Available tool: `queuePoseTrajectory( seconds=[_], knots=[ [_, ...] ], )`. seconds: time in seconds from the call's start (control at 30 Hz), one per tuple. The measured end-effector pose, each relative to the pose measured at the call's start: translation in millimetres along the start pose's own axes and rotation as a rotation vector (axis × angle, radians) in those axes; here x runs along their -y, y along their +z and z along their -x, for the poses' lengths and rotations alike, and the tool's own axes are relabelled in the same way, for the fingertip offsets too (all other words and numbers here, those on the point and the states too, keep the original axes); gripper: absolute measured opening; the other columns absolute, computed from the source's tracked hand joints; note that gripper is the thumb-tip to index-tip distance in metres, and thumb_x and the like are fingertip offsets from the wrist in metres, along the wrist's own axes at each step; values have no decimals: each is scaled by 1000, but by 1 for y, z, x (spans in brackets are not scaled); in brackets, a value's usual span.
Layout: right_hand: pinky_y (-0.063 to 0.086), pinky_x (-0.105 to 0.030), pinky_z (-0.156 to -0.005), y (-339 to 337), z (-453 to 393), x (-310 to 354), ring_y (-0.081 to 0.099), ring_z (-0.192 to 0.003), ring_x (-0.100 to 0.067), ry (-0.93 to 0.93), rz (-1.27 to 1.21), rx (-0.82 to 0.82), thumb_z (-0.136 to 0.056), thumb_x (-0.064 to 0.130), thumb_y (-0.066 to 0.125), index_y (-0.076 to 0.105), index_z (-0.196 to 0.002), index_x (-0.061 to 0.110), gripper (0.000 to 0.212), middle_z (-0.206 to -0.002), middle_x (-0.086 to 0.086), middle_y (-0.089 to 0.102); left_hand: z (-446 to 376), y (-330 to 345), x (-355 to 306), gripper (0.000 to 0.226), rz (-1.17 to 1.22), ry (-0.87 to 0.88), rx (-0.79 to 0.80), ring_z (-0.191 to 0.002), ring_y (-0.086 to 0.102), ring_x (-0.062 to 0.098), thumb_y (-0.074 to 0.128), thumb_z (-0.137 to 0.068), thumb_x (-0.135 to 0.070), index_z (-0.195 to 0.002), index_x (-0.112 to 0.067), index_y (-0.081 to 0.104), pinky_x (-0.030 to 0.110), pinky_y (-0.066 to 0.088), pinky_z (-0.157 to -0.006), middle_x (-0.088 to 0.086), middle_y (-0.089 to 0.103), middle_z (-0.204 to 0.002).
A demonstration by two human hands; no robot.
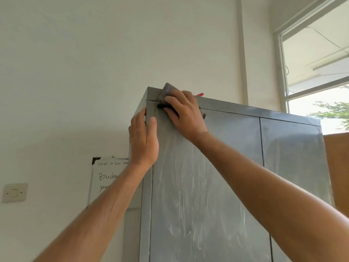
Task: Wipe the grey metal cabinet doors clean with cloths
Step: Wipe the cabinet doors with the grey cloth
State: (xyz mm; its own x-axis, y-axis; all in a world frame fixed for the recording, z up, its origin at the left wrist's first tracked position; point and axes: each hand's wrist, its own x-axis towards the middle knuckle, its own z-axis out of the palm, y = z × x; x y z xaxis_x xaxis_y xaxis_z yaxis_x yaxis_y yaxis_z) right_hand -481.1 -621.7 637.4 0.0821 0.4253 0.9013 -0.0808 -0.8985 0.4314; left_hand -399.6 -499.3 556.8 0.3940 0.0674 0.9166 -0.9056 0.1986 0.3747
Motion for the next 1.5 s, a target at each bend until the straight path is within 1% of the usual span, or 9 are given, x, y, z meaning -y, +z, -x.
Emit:
queuePoseTrajectory(
  seconds=[0.13,0.27,0.6,0.77,0.87,0.97,1.2,1.4,1.5],
  knots=[
    [39,-51,-115,4,47,-18,49,-139,-36,-246,-89,89,-106,22,59,69,-126,9,26,-143,-11,60,0,8,3,64,-87,45,-48,-134,24,-6,22,-107,-50,-161,-18,30,23,17,-117,-3,35,-161],
    [28,-53,-124,0,41,-50,31,-152,-41,-331,-38,123,-110,25,48,66,-132,13,31,-158,-18,44,0,9,6,67,-131,45,-62,-138,22,-5,19,-106,-54,-162,-19,28,24,16,-118,-3,32,-163],
    [14,-55,-128,10,46,-60,17,-156,-43,-499,-80,158,-108,13,50,57,-144,12,36,-166,-14,34,2,12,9,73,-207,82,-83,-147,23,0,17,-103,-61,-163,-19,27,16,15,-115,-5,31,-164],
    [13,-62,-126,5,-6,-68,9,-156,-47,-165,-75,102,-105,-2,46,51,-141,4,37,-167,-19,28,1,12,10,69,-255,100,-87,-152,24,10,17,-106,-55,-163,-17,26,22,15,-120,-2,31,-165],
    [7,-57,-129,16,-3,-23,9,-158,-43,-299,-24,110,-102,0,45,52,-139,10,39,-168,-15,29,4,12,7,61,-230,177,-97,-143,36,11,17,-109,-48,-154,-14,41,23,23,-120,-4,45,-152],
    [13,-57,-126,16,37,-11,16,-157,-37,-396,42,117,-97,4,47,57,-131,16,37,-167,-9,32,3,9,11,71,-166,178,-125,-133,48,21,14,-107,-57,-139,-9,54,45,36,-116,5,56,-140],
    [46,-53,-84,3,2,-46,45,-108,-38,141,83,-152,-80,-4,59,73,-110,18,40,-128,-16,60,7,11,8,71,-242,108,-116,-146,34,11,15,-105,-56,-158,-13,37,21,23,-117,1,42,-159],
    [43,-50,-100,15,51,-3,52,-120,-38,-93,-94,-27,-90,1,48,73,-115,8,36,-126,-13,64,8,11,8,74,-292,140,-107,-147,32,15,15,-105,-58,-160,-11,31,19,19,-115,4,36,-162],
    [45,-55,-100,0,80,-40,49,-123,-39,-2,-46,-3,-86,-4,56,72,-117,11,37,-130,-14,62,10,11,6,74,-298,220,-81,-148,31,17,18,-105,-59,-160,-10,28,27,22,-120,5,34,-162]
  ],
)
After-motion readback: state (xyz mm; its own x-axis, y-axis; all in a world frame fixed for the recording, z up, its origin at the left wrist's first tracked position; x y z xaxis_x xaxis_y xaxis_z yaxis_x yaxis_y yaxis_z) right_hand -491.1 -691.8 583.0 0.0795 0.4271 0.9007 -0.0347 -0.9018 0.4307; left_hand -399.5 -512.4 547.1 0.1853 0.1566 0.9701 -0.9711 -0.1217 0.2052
